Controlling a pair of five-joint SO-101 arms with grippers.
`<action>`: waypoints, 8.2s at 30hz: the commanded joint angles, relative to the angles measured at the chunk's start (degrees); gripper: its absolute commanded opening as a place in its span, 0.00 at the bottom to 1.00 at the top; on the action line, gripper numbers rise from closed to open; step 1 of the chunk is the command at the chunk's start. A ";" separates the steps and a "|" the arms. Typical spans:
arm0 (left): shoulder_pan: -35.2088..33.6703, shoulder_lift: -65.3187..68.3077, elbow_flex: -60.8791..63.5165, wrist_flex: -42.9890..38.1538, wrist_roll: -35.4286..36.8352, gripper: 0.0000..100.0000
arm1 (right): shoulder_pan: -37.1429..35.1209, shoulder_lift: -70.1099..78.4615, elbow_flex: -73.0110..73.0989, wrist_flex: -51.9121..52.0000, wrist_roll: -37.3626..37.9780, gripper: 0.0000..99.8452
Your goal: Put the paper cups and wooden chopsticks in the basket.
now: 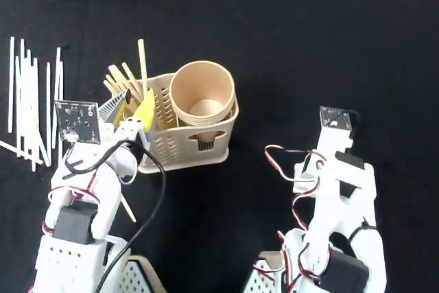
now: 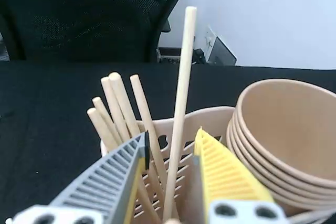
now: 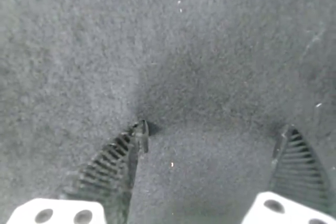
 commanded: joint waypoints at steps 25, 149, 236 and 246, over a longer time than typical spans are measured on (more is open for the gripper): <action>-1.36 0.00 -6.81 8.70 0.26 0.16 | 0.35 -1.36 0.04 -0.88 -0.18 0.38; -60.18 139.69 -145.63 55.65 -8.53 0.16 | 0.53 -1.36 0.57 -0.97 -0.18 0.38; -46.55 44.13 -47.78 22.51 -5.10 0.03 | 0.62 -1.71 1.36 -0.88 0.26 0.38; -34.77 3.43 -23.87 2.99 4.84 0.03 | 0.62 -1.71 1.36 -0.88 0.26 0.38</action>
